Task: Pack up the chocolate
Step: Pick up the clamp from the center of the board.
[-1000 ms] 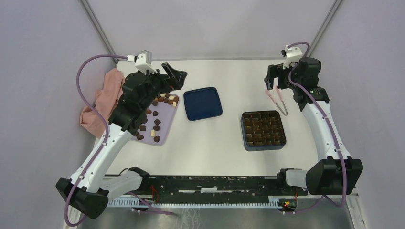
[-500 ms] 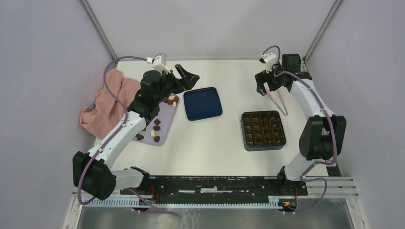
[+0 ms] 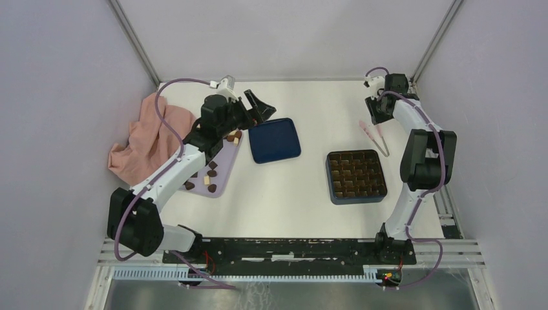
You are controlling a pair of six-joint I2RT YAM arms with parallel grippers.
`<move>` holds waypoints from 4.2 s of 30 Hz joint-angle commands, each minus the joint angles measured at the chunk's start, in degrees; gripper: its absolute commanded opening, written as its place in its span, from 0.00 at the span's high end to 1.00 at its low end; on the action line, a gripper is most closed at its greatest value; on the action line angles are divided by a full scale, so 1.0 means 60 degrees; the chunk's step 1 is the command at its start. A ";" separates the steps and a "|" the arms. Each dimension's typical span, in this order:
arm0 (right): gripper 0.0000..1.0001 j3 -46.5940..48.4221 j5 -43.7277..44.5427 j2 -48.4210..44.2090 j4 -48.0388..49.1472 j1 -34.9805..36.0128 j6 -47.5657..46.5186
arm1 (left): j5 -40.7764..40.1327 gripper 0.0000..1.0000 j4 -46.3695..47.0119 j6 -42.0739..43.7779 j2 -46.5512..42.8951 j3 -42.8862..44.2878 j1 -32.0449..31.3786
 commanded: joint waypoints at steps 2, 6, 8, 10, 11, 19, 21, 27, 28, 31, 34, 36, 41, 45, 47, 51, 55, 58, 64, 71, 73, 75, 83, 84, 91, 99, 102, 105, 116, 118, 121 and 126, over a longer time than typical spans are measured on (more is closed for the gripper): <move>0.63 0.0637 0.0771 0.0504 -0.0038 -0.0461 0.0147 | 0.0273 0.06 0.0353 -0.0106 0.0103 0.0390 0.0080; 0.63 0.0725 0.0210 0.0779 -0.0453 -0.0621 0.0013 | 0.0173 0.07 0.0624 -0.0269 0.0112 0.0194 0.0082; 0.63 0.0627 -0.0005 0.0846 -0.0491 -0.0621 -0.0016 | 0.0216 0.07 0.0678 -0.0279 0.0187 0.0214 0.0073; 0.64 0.0523 0.0080 0.0999 -0.0461 -0.0621 -0.0055 | 0.0294 0.07 0.0641 -0.0228 0.0303 0.0362 0.0077; 0.65 0.0518 0.0164 0.1075 -0.0475 -0.0621 -0.0099 | 0.0349 0.07 0.0623 -0.0198 0.0372 0.0427 0.0076; 0.68 0.0472 0.0156 0.1472 -0.0478 -0.0617 -0.0177 | 0.0683 0.08 0.0710 -0.0244 0.0686 0.0586 0.0078; 0.70 0.0521 0.0219 0.1626 -0.0491 -0.0613 -0.0206 | 0.0717 0.09 0.0737 -0.0275 0.0686 0.0566 0.0081; 0.86 0.0702 0.0275 0.1949 -0.0563 -0.0622 -0.0281 | 0.0851 0.09 0.0883 -0.0294 0.0553 0.0460 0.0078; 0.89 0.0708 0.0259 0.1946 -0.0571 -0.0633 -0.0266 | 0.0955 0.10 0.1024 -0.0313 0.0510 0.0397 0.0075; 1.00 0.0732 0.0105 0.1811 -0.0561 -0.0658 -0.0216 | 0.1360 0.10 0.1644 -0.0465 0.0371 0.0127 0.0087; 1.00 0.1089 -0.0310 0.1435 -0.0591 -0.0783 -0.0093 | 0.1863 0.10 0.2525 -0.0699 0.0268 -0.0086 0.0084; 1.00 0.1629 -0.1064 0.1089 -0.0698 -0.0912 0.0039 | 0.2278 0.10 0.3248 -0.0914 0.0209 -0.0240 0.0083; 1.00 0.2362 -0.4204 -0.0190 -0.0692 -0.1023 0.0203 | 0.2924 0.09 0.5434 -0.1451 0.0218 -0.0281 0.0032; 1.00 0.1837 -0.7535 -0.1139 -0.0081 -0.1031 0.0873 | 0.3223 0.09 0.7818 -0.1829 0.0534 -0.0205 -0.0329; 1.00 0.1094 -0.9398 -0.1550 0.0885 -0.1010 0.2070 | 0.3284 0.09 0.9303 -0.1868 0.0865 -0.0265 -0.0603; 1.00 -0.1190 -1.1361 -0.2802 0.6377 -0.0797 0.6840 | 0.3516 0.02 1.0943 -0.1771 0.1469 -0.0094 -0.0942; 1.00 -0.2664 -1.1753 -0.3616 1.1477 -0.0296 1.1062 | 0.3664 0.02 1.0928 -0.1228 0.1773 0.0373 -0.1247; 1.00 -0.2918 -1.1689 -0.3827 1.3053 0.0131 1.2585 | 0.3742 0.03 1.0318 -0.0692 0.1814 0.0703 -0.1448; 1.00 -0.3121 -1.1338 -0.4045 1.4247 0.0987 1.3738 | 0.3819 0.10 0.9920 -0.0426 0.1988 0.0962 -0.1732; 1.00 -0.3206 -1.1313 -0.4141 1.3989 0.1636 1.3542 | 0.3890 0.26 0.8697 0.0274 0.2317 0.1726 -0.2078; 1.00 -0.3222 -1.1293 -0.4162 1.3678 0.1706 1.3314 | 0.3972 0.31 0.8462 0.0412 0.2358 0.1947 -0.2140; 1.00 -0.3203 -1.1255 -0.4166 1.3481 0.1719 1.3173 | 0.4063 0.34 0.8117 0.0599 0.2358 0.2132 -0.2257; 1.00 -0.2993 -1.1160 -0.4217 1.2212 0.1790 1.2274 | 0.4130 0.38 0.7397 0.1261 0.2405 0.2357 -0.2630; 1.00 -0.2971 -1.1146 -0.4238 1.1946 0.1819 1.2084 | 0.4095 0.39 0.7258 0.1383 0.2437 0.2439 -0.2655; 1.00 -0.2732 -1.1096 -0.4326 1.0596 0.1859 1.1021 | 0.4047 0.60 0.6058 0.2278 0.2629 0.3124 -0.2944; 1.00 -0.2826 -1.0822 -0.4306 0.9998 0.1865 1.0998 | 0.4730 0.98 0.6779 0.1967 0.2489 0.3080 -0.2966; 1.00 -0.2964 -1.0376 -0.4193 0.8801 0.1854 1.0489 | 0.5085 0.98 0.7160 0.1772 0.2359 0.3211 -0.3038; 1.00 -0.3404 -1.0130 -0.4001 0.8279 0.1857 1.0429 | 0.5381 0.98 0.7517 0.1489 0.2218 0.3367 -0.3191; 0.65 -0.3594 -1.1138 -0.4033 1.2575 0.1811 1.2940 | 0.4380 0.98 0.8257 0.0338 0.1765 0.1957 -0.2493; 0.42 -0.3323 -1.1378 -0.4183 1.2797 0.1714 1.2694 | 0.4250 0.98 0.9701 -0.0964 0.1863 0.1396 -0.1969; 0.22 -0.3199 -1.1690 -0.4568 1.2346 0.1512 1.1558 | 0.4150 0.98 1.1454 -0.2113 0.1910 0.0883 -0.1441; 0.02 -0.2858 -1.1359 -0.6013 0.7403 0.1403 0.5459 | 0.4538 0.98 1.0745 -0.1412 0.1505 0.1014 -0.1265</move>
